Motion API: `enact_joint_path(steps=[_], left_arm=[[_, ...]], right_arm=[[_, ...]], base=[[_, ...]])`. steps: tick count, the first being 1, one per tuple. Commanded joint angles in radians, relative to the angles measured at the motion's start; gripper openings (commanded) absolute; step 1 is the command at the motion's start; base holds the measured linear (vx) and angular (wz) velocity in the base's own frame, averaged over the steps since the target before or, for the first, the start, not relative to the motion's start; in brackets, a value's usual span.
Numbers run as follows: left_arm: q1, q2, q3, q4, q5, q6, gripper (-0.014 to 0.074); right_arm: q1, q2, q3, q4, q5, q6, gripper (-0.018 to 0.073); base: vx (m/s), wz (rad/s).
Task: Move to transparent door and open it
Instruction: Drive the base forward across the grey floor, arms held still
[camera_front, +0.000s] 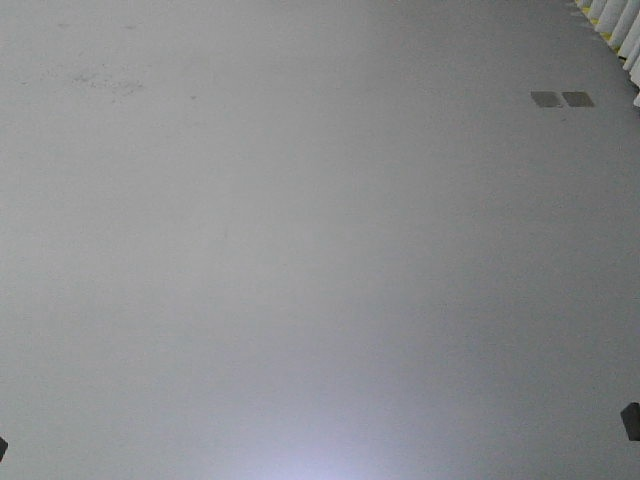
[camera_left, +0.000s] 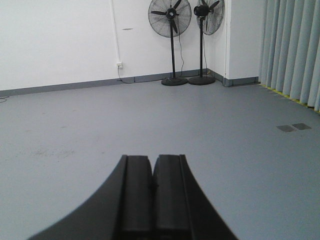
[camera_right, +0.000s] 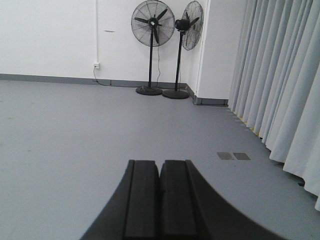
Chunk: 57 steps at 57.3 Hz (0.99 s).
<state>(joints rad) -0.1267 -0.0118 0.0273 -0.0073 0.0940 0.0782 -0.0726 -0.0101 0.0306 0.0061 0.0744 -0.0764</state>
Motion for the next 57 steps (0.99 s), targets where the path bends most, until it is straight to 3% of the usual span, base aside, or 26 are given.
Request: enact_joint_path(steps=[1,57], left_arm=[[0.0,-0.011,0.023,-0.004,-0.079,-0.007,-0.0005],[0.0,-0.011,0.023,-0.004,-0.079,-0.007,-0.0005]], right_arm=[[-0.004,-0.01,0.013,-0.006,-0.082,-0.009,-0.0005],[-0.004,-0.01,0.013,-0.006,-0.082,-0.009,-0.0005]], base=[[0.33,-0.03],[0.39,0.08]])
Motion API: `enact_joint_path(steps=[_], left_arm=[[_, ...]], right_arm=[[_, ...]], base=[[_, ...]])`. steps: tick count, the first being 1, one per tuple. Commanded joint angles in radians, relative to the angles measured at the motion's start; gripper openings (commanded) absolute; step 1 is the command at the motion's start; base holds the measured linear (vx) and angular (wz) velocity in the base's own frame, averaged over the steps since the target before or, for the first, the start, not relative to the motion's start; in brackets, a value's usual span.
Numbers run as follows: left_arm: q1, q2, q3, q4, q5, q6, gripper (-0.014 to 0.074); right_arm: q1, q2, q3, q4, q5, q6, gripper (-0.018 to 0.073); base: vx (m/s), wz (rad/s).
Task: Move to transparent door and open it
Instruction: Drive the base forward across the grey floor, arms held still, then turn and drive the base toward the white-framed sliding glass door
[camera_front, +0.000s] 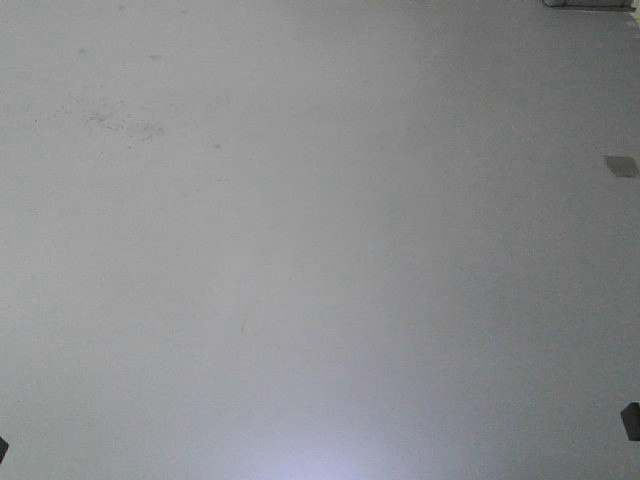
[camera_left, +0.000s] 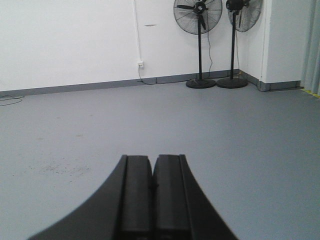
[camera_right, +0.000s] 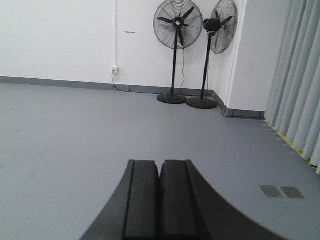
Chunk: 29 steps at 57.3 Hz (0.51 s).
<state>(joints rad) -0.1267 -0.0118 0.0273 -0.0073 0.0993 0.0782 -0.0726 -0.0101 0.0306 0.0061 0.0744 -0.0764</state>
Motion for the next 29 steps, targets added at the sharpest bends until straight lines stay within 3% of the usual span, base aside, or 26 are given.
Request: enact_joint_path(steps=[1,15,29], left_arm=[[0.0,-0.011,0.023,-0.004,-0.084,-0.007,-0.0005],[0.0,-0.011,0.023,-0.004,-0.084,-0.007,-0.0005],[0.0,-0.011,0.023,-0.004,-0.084,-0.007,-0.0005]], right_arm=[[-0.004,-0.01,0.013,-0.006,-0.082,-0.009,-0.0005],[-0.004,-0.01,0.013,-0.006,-0.082,-0.009,-0.0005],[-0.004,-0.01,0.013,-0.006,-0.082,-0.009,-0.0005]], base=[[0.43,0.13],[0.43,0.23],[0.44,0.44]])
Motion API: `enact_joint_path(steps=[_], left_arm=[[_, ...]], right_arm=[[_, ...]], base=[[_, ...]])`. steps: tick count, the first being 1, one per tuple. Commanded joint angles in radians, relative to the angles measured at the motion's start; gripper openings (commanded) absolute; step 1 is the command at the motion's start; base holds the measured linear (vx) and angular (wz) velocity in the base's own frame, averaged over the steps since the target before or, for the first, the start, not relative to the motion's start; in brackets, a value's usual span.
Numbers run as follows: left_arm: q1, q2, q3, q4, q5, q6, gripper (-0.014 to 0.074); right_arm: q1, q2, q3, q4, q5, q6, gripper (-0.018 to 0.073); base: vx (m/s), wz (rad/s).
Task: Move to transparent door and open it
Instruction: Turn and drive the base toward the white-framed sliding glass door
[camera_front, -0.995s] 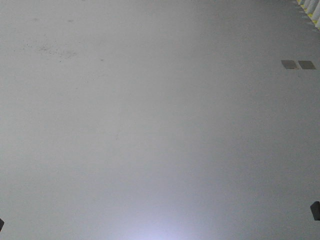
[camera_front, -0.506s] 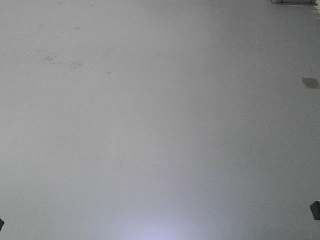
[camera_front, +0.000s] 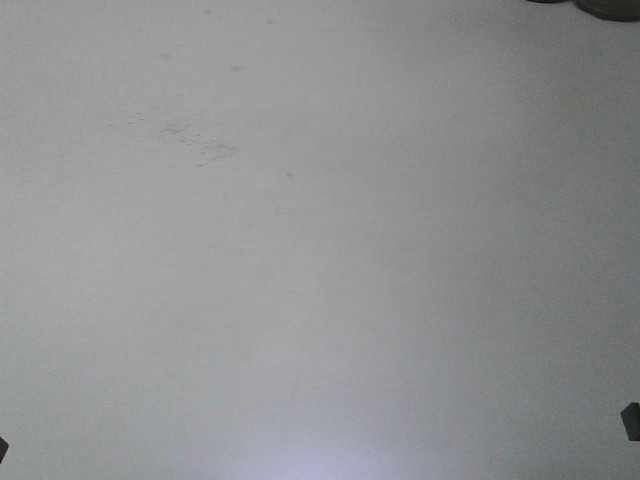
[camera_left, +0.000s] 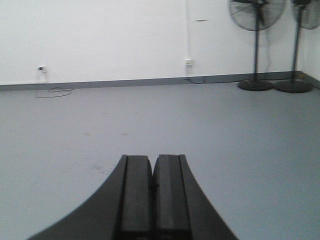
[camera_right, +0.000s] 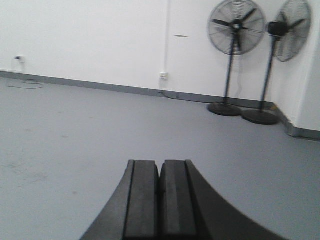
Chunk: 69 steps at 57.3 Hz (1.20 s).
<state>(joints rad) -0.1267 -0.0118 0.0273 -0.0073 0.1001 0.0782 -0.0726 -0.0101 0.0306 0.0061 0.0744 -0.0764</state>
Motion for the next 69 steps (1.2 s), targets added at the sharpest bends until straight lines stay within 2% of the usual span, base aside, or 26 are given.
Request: enact_joint_path(steps=[1,35,69], left_arm=[[0.0,-0.011,0.023,-0.004,-0.085,-0.007,-0.0005],[0.0,-0.011,0.023,-0.004,-0.085,-0.007,-0.0005],[0.0,-0.011,0.023,-0.004,-0.085,-0.007,-0.0005]], right_arm=[[-0.004,-0.01,0.013,-0.006,-0.082,-0.009,-0.0005],[-0.004,-0.01,0.013,-0.006,-0.082,-0.009,-0.0005],[-0.004,-0.01,0.013,-0.006,-0.082,-0.009,-0.0005]], base=[[0.45,0.55],[0.47,0.59],[0.48,0.43]])
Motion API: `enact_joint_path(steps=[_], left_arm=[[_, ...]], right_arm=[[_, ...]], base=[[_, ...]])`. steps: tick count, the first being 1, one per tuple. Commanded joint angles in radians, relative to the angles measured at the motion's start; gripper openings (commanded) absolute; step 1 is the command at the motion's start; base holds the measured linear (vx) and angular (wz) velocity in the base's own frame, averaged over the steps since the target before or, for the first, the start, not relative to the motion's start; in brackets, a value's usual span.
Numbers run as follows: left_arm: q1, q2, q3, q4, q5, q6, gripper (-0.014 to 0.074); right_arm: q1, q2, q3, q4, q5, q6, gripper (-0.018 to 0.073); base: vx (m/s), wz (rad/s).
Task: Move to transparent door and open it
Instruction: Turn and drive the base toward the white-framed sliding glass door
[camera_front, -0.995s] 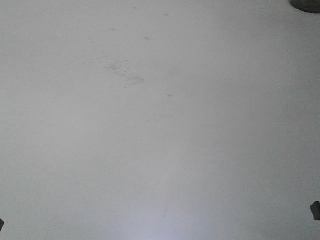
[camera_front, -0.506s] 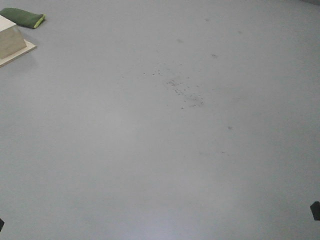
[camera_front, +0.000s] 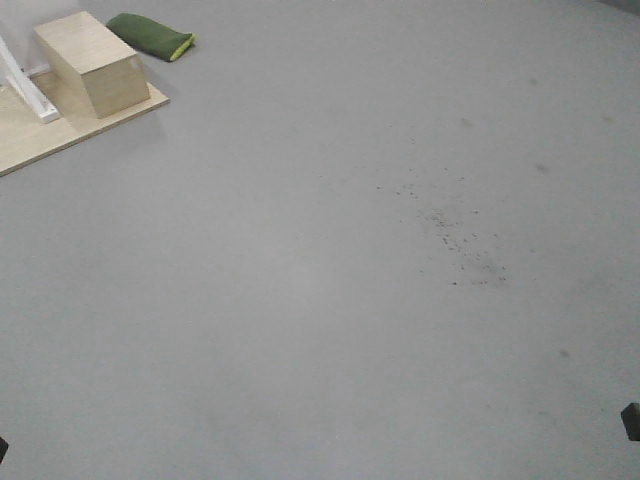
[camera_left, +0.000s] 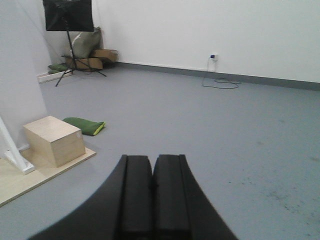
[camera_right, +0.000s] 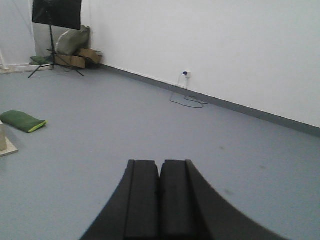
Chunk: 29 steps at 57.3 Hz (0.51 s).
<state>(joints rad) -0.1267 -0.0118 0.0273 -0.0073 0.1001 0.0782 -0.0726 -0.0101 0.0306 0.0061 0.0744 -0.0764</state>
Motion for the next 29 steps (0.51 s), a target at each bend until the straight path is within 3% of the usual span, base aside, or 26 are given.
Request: enact_joint_path(steps=[1,29], left_arm=[[0.0,-0.011,0.023,-0.004,-0.085,-0.007,-0.0005],[0.0,-0.011,0.023,-0.004,-0.085,-0.007,-0.0005]], right_arm=[[-0.004,-0.01,0.013,-0.006,-0.082,-0.009,-0.0005],[-0.004,-0.01,0.013,-0.006,-0.082,-0.009,-0.0005]], base=[[0.47,0.46],[0.45,0.62]])
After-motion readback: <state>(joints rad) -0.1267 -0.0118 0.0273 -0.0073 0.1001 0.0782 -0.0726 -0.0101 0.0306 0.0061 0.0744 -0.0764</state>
